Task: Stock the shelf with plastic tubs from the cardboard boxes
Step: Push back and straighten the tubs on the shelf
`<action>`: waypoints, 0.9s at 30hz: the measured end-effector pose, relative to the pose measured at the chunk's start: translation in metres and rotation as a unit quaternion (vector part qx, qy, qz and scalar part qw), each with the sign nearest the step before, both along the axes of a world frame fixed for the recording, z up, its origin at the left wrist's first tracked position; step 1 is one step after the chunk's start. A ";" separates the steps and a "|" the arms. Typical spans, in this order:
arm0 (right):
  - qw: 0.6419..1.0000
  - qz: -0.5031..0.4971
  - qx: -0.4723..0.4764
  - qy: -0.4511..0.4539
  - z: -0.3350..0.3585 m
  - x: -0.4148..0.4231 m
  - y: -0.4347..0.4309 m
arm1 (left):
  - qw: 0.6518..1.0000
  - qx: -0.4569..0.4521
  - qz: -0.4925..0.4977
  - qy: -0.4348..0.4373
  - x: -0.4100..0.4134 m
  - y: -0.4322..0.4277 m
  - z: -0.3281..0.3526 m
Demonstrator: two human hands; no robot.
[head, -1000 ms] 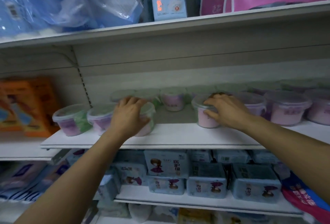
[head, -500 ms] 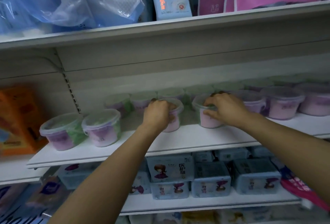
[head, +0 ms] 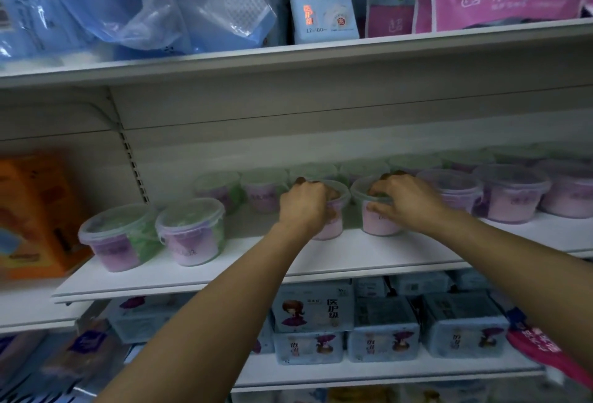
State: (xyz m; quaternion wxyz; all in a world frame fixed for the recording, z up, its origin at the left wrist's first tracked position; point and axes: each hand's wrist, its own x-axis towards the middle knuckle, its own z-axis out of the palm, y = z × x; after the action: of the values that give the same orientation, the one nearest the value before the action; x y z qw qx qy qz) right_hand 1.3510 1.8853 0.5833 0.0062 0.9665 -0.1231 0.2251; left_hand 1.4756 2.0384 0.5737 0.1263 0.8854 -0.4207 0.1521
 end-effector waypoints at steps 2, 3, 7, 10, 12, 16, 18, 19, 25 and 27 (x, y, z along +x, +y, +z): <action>1.000 -0.005 -0.005 0.003 0.000 0.000 0.000 | 1.000 0.017 -0.004 0.009 0.003 -0.002 0.001; 1.000 -0.008 -0.010 0.007 0.000 -0.001 0.001 | 0.999 0.028 -0.015 0.024 0.005 0.000 0.003; 0.998 -0.034 -0.039 0.030 0.003 0.003 0.004 | 0.992 0.003 -0.062 0.112 0.011 0.028 0.016; 0.996 -0.041 -0.076 -0.008 0.009 0.014 0.018 | 0.995 -0.024 -0.048 0.081 0.018 0.065 0.021; 0.998 -0.013 -0.062 -0.019 0.012 0.023 0.035 | 0.999 -0.027 -0.028 0.033 0.022 0.092 0.023; 0.997 0.047 -0.058 0.032 0.009 0.043 0.063 | 0.993 0.074 0.091 -0.010 0.034 0.151 0.029; 0.996 0.057 -0.050 0.045 0.004 0.050 0.070 | 0.982 0.131 0.133 0.030 0.041 0.175 0.029; 0.996 0.060 -0.054 0.049 0.002 0.053 0.072 | 0.977 0.149 0.143 0.045 0.045 0.182 0.027; 0.995 0.058 -0.078 0.020 -0.002 0.059 0.072 | 0.983 0.113 0.147 -0.020 0.064 0.182 0.012; 0.996 0.061 -0.068 0.020 -0.002 0.059 0.073 | 0.989 0.076 0.127 -0.016 0.063 0.169 0.007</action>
State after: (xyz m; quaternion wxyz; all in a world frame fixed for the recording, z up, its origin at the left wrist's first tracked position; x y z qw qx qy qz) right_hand 1.4096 1.9582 0.5809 0.0608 0.9739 -0.0482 0.2133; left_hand 1.5385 2.2070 0.5810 0.0315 0.9362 -0.3169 0.1487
